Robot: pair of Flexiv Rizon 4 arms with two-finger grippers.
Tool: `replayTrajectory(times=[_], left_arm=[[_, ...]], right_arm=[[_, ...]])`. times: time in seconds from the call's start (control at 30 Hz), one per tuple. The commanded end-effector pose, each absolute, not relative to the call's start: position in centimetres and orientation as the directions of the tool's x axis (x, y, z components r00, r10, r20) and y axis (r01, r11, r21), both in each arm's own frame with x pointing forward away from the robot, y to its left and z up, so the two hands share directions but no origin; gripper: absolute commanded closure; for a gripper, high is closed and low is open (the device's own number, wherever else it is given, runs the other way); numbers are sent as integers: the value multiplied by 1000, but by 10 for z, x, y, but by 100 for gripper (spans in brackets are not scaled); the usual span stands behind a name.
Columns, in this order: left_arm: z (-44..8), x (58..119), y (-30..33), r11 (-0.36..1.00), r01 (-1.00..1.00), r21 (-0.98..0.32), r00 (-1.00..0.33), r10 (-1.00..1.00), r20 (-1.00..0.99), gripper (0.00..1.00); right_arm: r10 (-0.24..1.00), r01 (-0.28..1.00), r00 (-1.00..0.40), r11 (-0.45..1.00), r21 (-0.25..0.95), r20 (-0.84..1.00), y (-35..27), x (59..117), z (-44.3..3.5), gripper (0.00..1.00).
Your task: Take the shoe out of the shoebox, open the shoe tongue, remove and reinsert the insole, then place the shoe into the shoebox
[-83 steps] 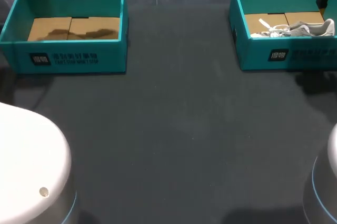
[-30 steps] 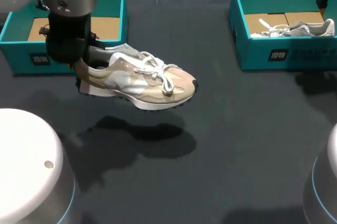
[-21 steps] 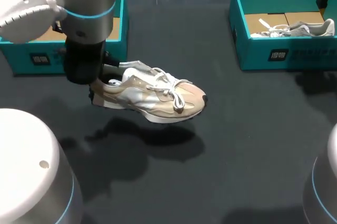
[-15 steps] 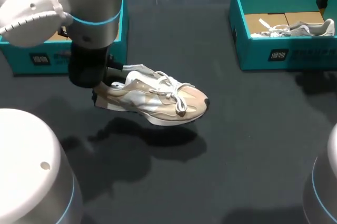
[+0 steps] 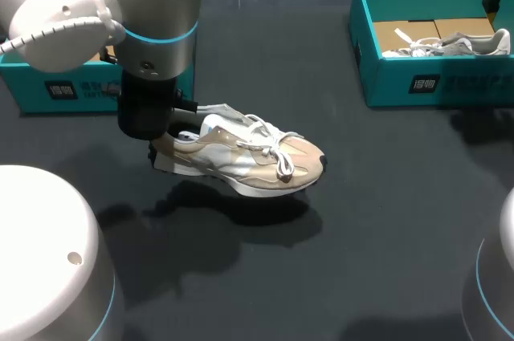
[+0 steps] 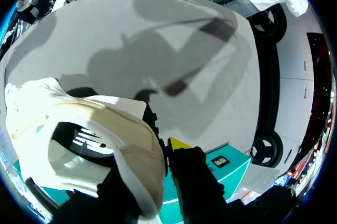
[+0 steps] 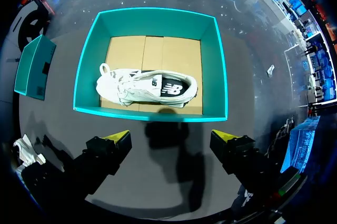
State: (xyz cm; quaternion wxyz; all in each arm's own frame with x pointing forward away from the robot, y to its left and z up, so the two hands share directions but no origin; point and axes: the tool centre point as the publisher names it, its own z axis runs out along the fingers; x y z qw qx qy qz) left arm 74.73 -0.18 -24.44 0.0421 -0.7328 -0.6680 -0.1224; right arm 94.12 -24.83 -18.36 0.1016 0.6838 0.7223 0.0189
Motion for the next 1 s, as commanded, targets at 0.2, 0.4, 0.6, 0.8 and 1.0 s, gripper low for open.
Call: replayTrajectory(times=[0.2, 0.4, 0.6, 0.8, 1.0], left_arm=[[-287, 752, -51, -83, 995, 50, 66, 959, 274, 100], [-310, 735, -79, -55, 998, 32, 44, 962, 271, 100], [-331, 722, -100, -34, 999, 22, 27, 961, 277, 100], [-351, 716, -115, -47, 998, 28, 37, 960, 278, 100], [-360, 714, -121, -53, 998, 33, 43, 961, 272, 100]], right_arm=[[992, 984, -44, 64, 167, -122, -248, 940, -184, 0], [992, 984, -44, 64, 167, -122, -248, 940, -184, 0], [992, 984, -44, 64, 167, -122, -248, 940, -184, 0], [992, 984, -44, 64, 167, -122, -248, 940, -184, 0], [992, 984, -44, 64, 167, -122, -248, 940, -184, 0]])
